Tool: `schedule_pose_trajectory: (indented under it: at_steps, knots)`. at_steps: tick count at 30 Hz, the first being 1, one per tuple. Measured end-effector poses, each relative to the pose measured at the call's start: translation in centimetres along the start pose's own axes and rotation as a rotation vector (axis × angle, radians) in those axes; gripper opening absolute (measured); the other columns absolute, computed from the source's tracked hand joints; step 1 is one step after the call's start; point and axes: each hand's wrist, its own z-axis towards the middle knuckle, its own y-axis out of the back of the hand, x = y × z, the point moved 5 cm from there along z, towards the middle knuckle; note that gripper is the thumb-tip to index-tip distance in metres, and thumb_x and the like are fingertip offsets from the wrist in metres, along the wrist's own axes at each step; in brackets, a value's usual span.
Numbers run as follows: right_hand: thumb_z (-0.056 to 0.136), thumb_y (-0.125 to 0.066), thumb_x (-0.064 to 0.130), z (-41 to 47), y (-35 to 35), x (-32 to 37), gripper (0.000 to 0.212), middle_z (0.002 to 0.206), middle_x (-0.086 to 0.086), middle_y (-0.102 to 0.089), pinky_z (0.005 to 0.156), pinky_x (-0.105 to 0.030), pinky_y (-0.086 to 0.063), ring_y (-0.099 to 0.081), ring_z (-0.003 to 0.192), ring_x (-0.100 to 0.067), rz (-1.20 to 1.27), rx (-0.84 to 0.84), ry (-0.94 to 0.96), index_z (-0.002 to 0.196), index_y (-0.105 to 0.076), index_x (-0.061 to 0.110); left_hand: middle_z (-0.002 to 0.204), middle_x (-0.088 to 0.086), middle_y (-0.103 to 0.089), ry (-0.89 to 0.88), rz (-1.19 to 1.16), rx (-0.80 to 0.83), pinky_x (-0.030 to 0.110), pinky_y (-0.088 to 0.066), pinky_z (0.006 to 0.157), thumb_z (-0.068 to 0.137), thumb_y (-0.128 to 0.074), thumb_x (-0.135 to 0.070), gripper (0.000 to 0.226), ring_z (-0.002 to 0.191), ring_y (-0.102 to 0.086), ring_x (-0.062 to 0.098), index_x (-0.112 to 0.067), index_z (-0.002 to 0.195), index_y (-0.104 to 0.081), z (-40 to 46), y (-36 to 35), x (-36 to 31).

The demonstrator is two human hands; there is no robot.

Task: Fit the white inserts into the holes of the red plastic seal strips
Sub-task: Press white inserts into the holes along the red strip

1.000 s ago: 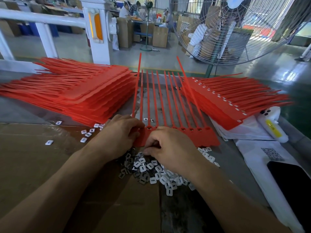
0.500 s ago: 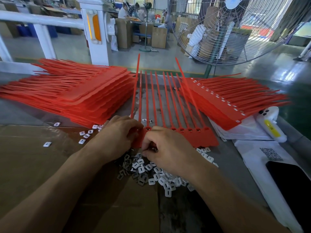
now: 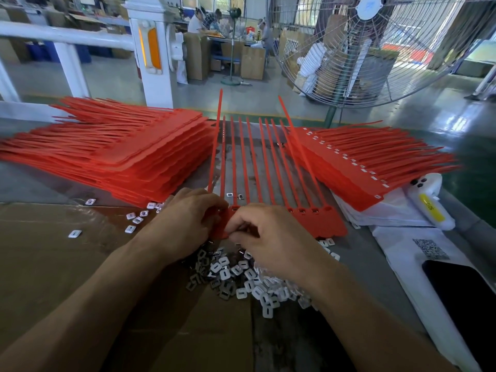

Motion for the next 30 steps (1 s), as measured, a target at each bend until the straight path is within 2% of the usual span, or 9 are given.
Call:
schedule_pose_trajectory:
  at_steps: [4, 6, 8, 11, 15, 18, 21, 25, 30]
  knots:
    - [0.095, -0.073, 0.024, -0.3, 2.7, -2.5, 0.012, 0.096, 0.025, -0.069, 0.069, 0.003, -0.043, -0.06, 0.093, 0.018, 0.119, -0.174, -0.174, 0.099, -0.073, 0.035, 0.132, -0.015, -0.057, 0.002, -0.001, 0.008, 0.047, -0.037, 0.111, 0.099, -0.058, -0.029, 0.034, 0.126, -0.042, 0.013, -0.038, 0.132, -0.06, 0.1, 0.0, 0.1]
    - [0.094, -0.074, 0.024, -0.7, 4.9, -4.5, 0.011, 0.093, 0.026, -0.07, 0.066, 0.002, -0.042, -0.06, 0.091, 0.019, 0.137, -0.325, -0.264, 0.097, -0.075, 0.034, 0.133, -0.016, -0.057, 0.001, -0.007, 0.006, 0.048, -0.036, 0.112, 0.1, -0.059, -0.029, 0.034, 0.128, -0.042, 0.013, -0.039, 0.133, -0.06, 0.1, -0.1, 0.2]
    - [0.092, -0.074, 0.018, -1.4, 7.2, -6.6, 0.011, 0.088, 0.023, -0.071, 0.066, 0.0, -0.041, -0.064, 0.088, 0.011, 0.105, -0.467, -0.337, 0.095, -0.077, 0.029, 0.133, -0.016, -0.057, 0.002, -0.015, -0.001, 0.048, -0.035, 0.113, 0.099, -0.059, -0.029, 0.035, 0.128, -0.041, 0.012, -0.039, 0.132, -0.06, 0.1, -0.1, 0.2]
    - [0.09, -0.073, 0.014, -2.7, 9.5, -9.5, 0.014, 0.083, 0.021, -0.07, 0.064, -0.001, -0.039, -0.062, 0.08, 0.007, 0.051, -0.601, -0.451, 0.09, -0.078, 0.027, 0.133, -0.018, -0.056, 0.002, -0.021, -0.008, 0.047, -0.034, 0.113, 0.099, -0.06, -0.029, 0.035, 0.128, -0.04, 0.011, -0.04, 0.132, -0.06, 0.1, -0.1, 0.3]
    - [0.091, -0.072, 0.013, -3.5, 10.1, -12.1, 0.014, 0.081, 0.011, -0.072, 0.066, -0.024, -0.042, -0.067, 0.079, -0.012, 0.037, -0.592, -0.572, 0.087, -0.077, 0.026, 0.13, -0.017, -0.058, -0.001, -0.014, -0.021, 0.047, -0.036, 0.112, 0.098, -0.061, -0.029, 0.034, 0.127, -0.041, 0.012, -0.04, 0.13, -0.061, 0.1, -0.1, 0.4]
    - [0.091, -0.072, 0.014, -3.5, 9.8, -12.7, 0.012, 0.081, 0.007, -0.072, 0.063, -0.024, -0.04, -0.065, 0.074, -0.011, 0.03, -0.575, -0.587, 0.089, -0.078, 0.024, 0.127, -0.018, -0.058, -0.003, -0.01, -0.027, 0.046, -0.037, 0.11, 0.098, -0.062, -0.03, 0.034, 0.125, -0.042, 0.012, -0.04, 0.13, -0.062, 0.2, -0.1, 0.4]
    - [0.091, -0.073, 0.015, -3.3, 9.5, -12.8, 0.012, 0.09, 0.008, -0.072, 0.069, -0.023, -0.041, -0.063, 0.084, -0.009, 0.026, -0.572, -0.57, 0.088, -0.077, 0.026, 0.127, -0.018, -0.058, -0.006, -0.013, -0.028, 0.045, -0.038, 0.109, 0.097, -0.063, -0.029, 0.034, 0.124, -0.043, 0.012, -0.04, 0.129, -0.062, 0.2, -0.1, 0.5]
    - [0.091, -0.072, 0.015, -2.9, 9.0, -13.2, 0.013, 0.085, 0.016, -0.066, 0.067, -0.009, -0.036, -0.055, 0.078, 0.005, 0.0, -0.57, -0.56, 0.088, -0.077, 0.027, 0.128, -0.017, -0.058, -0.01, -0.004, -0.029, 0.046, -0.038, 0.109, 0.097, -0.062, -0.03, 0.033, 0.124, -0.043, 0.012, -0.04, 0.129, -0.062, 0.2, -0.1, 0.4]
    - [0.093, -0.07, 0.015, -2.5, 8.7, -13.4, 0.01, 0.082, 0.017, -0.063, 0.066, -0.01, -0.036, -0.055, 0.076, 0.005, -0.042, -0.566, -0.545, 0.092, -0.079, 0.021, 0.129, -0.017, -0.058, -0.009, -0.006, -0.032, 0.046, -0.037, 0.11, 0.097, -0.063, -0.03, 0.034, 0.125, -0.042, 0.012, -0.039, 0.13, -0.062, 0.1, 0.0, 0.4]
